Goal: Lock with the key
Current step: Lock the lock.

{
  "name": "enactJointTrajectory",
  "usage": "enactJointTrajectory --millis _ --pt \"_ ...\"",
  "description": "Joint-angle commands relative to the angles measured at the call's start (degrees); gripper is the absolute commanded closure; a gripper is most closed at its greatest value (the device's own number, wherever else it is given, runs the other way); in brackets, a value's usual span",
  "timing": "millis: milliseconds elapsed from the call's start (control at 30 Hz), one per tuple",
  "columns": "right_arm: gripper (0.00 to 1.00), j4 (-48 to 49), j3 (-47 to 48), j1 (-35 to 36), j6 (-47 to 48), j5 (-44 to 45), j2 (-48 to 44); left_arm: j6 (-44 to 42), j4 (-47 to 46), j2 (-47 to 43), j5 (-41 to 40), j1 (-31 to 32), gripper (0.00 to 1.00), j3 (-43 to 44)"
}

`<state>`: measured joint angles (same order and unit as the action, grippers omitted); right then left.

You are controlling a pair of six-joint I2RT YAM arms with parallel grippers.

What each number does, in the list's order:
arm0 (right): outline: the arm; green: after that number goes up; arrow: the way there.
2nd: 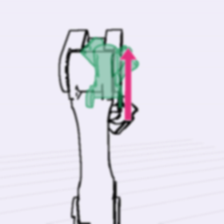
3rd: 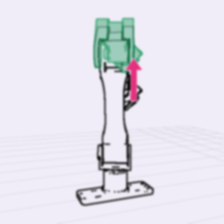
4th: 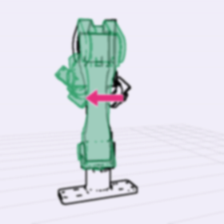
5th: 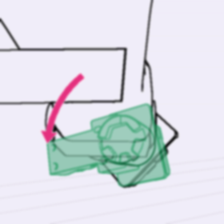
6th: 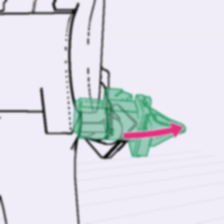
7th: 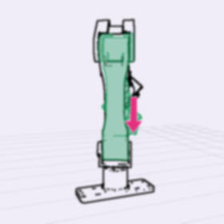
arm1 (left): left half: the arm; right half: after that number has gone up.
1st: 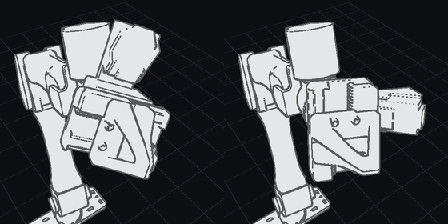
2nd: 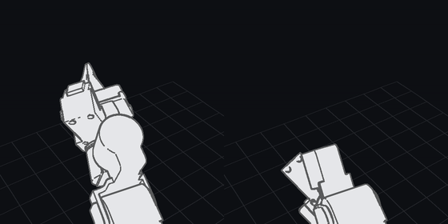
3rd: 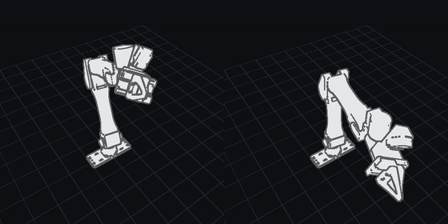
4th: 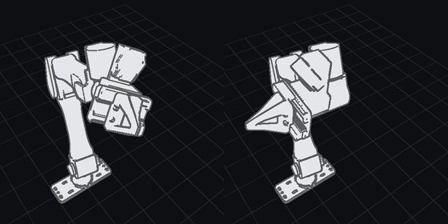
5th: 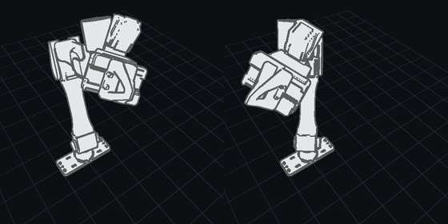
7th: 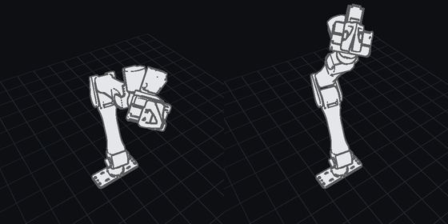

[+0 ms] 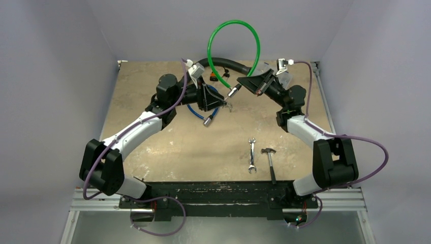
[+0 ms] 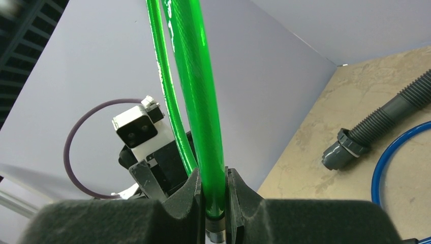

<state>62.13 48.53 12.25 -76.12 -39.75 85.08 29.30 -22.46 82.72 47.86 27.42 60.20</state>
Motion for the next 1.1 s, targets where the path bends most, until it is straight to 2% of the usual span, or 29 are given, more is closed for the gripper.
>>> enactJointTrajectory --millis 0,133,367,667,900,1067 --pt "1.0 5.1 0.2 -0.1 -0.9 1.5 -2.8 -1.1 -3.1 0.1 -0.8 0.2 0.59 2.5" --pt "1.0 5.8 0.2 0.0 -1.0 1.3 -2.9 0.7 -4.6 1.0 -1.1 0.2 0.66 2.6" --pt "1.0 6.5 0.1 0.0 -1.5 1.3 -3.0 0.2 -4.3 1.8 -2.4 0.8 0.62 2.9" --pt "1.0 8.3 0.3 0.0 -2.3 0.9 -2.6 2.8 -6.3 2.1 -1.0 0.9 1.0 2.5" --pt "1.0 10.0 0.4 -0.1 -2.9 0.2 -2.4 6.0 -7.7 2.3 0.3 0.9 1.0 2.3" --pt "1.0 14.9 0.6 0.0 -4.7 -0.7 -1.6 11.6 -11.6 3.2 2.4 0.8 1.0 1.6"
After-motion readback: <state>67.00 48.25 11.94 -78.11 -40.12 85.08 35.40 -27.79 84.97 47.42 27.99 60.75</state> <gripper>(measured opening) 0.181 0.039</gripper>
